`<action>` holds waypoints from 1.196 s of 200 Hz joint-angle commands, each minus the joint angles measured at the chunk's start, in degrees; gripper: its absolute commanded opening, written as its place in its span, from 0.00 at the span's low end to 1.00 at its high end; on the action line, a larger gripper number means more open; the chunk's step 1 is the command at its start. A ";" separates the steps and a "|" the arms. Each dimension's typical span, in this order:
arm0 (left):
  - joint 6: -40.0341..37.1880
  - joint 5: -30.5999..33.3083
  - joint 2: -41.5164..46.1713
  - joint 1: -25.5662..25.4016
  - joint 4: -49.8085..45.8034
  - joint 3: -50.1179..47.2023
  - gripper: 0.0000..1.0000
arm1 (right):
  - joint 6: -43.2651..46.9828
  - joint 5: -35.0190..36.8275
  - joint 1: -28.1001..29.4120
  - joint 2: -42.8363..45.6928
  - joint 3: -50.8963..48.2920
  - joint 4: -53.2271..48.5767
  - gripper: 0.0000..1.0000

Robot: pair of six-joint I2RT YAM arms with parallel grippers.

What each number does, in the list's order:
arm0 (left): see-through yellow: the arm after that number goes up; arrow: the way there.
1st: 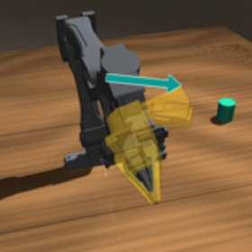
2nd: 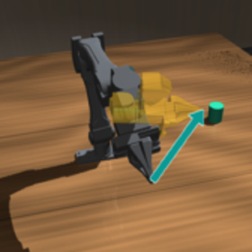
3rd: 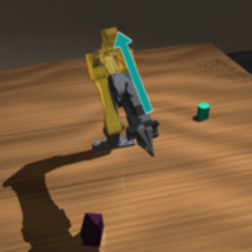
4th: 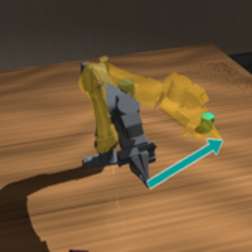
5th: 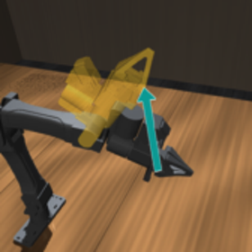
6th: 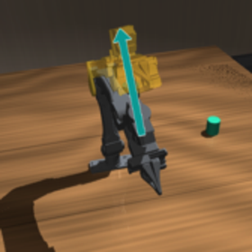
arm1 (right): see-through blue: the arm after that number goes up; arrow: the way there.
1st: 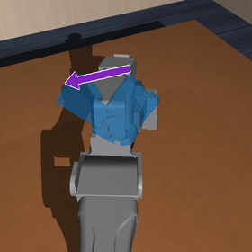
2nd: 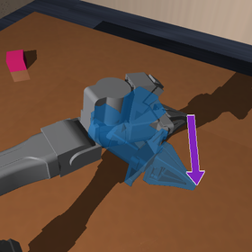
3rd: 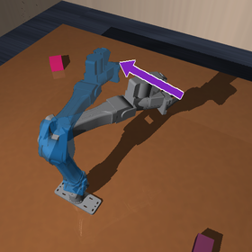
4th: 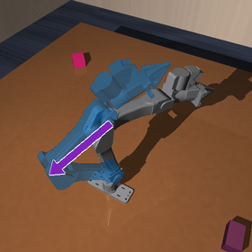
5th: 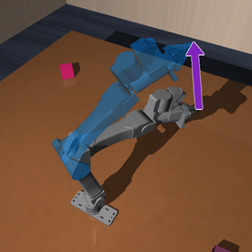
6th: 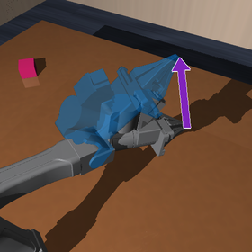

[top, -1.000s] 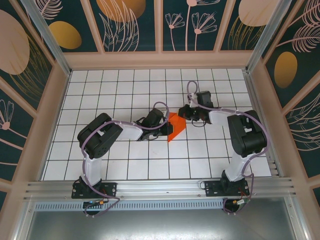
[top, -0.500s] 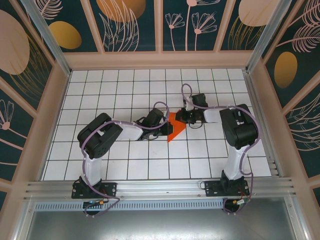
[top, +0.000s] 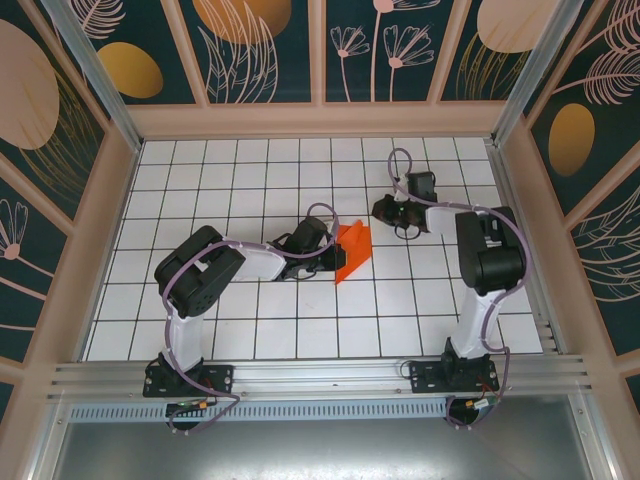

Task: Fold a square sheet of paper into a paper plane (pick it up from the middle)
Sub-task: Fourth fold the wing at the center of the table.

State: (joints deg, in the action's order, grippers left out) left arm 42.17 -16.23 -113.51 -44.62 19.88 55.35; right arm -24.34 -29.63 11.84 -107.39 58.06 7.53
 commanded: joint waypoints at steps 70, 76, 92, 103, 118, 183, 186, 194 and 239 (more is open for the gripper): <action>-1.02 0.26 -0.87 -0.07 -10.50 -1.65 0.00 | -2.91 -2.87 8.58 0.83 -4.64 0.84 0.00; -1.04 0.21 -0.92 -0.07 -10.53 -1.76 0.00 | -2.80 -2.06 8.45 -0.02 -3.99 0.40 0.00; -0.95 -0.07 -1.22 -0.06 -10.47 -1.68 0.00 | -2.71 -0.28 7.31 -1.85 -2.49 -0.21 0.00; -0.79 -0.20 -1.34 -0.04 -10.50 -1.83 0.00 | -2.91 0.17 6.10 -3.16 -1.78 -0.05 0.00; -0.69 -0.21 -1.20 -0.04 -10.48 -2.33 0.00 | -3.08 1.16 4.52 -4.89 -0.71 -0.19 0.00; -0.42 -0.82 -1.31 -0.07 -9.78 -3.61 0.00 | -2.65 6.07 1.03 -7.14 5.74 -3.74 0.00; -0.38 -0.76 -1.31 -0.03 -9.78 -3.63 0.00 | -2.60 6.07 0.93 -7.11 6.01 -3.89 0.00; -0.41 -0.78 -1.34 -0.03 -9.71 -3.60 0.00 | -2.56 5.94 0.93 -6.79 6.56 -4.29 0.00; -0.12 -0.65 -1.33 -0.11 -9.22 -3.15 0.00 | -3.07 1.38 2.61 1.21 1.87 -3.17 0.00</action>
State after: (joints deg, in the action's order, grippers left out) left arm 42.02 -16.29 -113.23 -44.62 20.56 54.68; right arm -27.51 -26.92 12.51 -112.42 63.11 4.10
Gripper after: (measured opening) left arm 0.067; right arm 0.054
